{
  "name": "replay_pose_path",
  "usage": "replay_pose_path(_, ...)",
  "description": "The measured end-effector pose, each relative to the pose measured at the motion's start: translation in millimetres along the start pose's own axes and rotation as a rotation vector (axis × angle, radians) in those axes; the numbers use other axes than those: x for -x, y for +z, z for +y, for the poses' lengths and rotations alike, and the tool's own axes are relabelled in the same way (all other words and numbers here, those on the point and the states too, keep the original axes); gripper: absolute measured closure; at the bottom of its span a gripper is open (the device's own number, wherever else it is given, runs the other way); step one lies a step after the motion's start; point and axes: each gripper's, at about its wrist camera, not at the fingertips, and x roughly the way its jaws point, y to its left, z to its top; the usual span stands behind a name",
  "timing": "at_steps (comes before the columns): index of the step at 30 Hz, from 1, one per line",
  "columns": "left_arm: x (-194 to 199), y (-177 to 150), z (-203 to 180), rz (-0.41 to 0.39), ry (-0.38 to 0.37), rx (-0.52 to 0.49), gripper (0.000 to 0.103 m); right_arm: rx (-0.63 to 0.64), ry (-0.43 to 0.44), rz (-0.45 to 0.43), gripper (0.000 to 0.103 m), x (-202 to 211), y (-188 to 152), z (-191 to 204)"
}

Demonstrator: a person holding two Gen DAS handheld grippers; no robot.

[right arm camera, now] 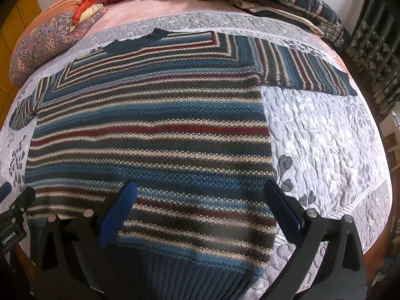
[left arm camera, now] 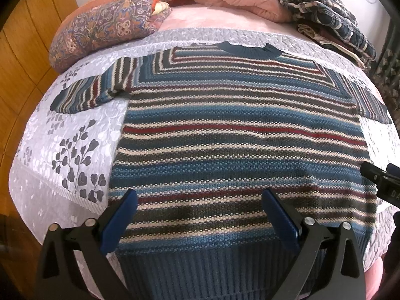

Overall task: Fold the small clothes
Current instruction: 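Move the right tool to a sleeve cuff and close on it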

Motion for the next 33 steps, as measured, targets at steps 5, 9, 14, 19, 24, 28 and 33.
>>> replay_pose_path(5,1,2,-2,-0.004,0.002,-0.002,0.004,-0.002,0.002,-0.007,0.003,1,2,-3)
replay_pose_path(9,-1,4,-6,-0.003,-0.005,-0.004,0.004,0.001,0.01,-0.011,0.003,1,4,-10)
replay_pose_path(14,-13,26,-29,0.006,-0.054,-0.009,0.004,-0.072,0.135,0.014,0.003,-11,23,-58)
replay_pose_path(19,-22,72,-79,-0.035,-0.091,-0.057,0.004,-0.139,0.014,0.033,0.003,-30,72,-150)
replay_pose_path(24,-34,119,-126,-0.068,-0.132,-0.046,0.004,-0.246,-0.016,0.048,0.003,-52,117,-248)
replay_pose_path(28,-51,149,-162,-0.061,-0.176,-0.023,0.004,-0.31,-0.051,0.089,0.003,-84,152,-323)
replay_pose_path(33,-68,173,-190,-0.059,-0.182,-0.015,0.004,-0.433,-0.051,0.163,0.003,-125,167,-392)
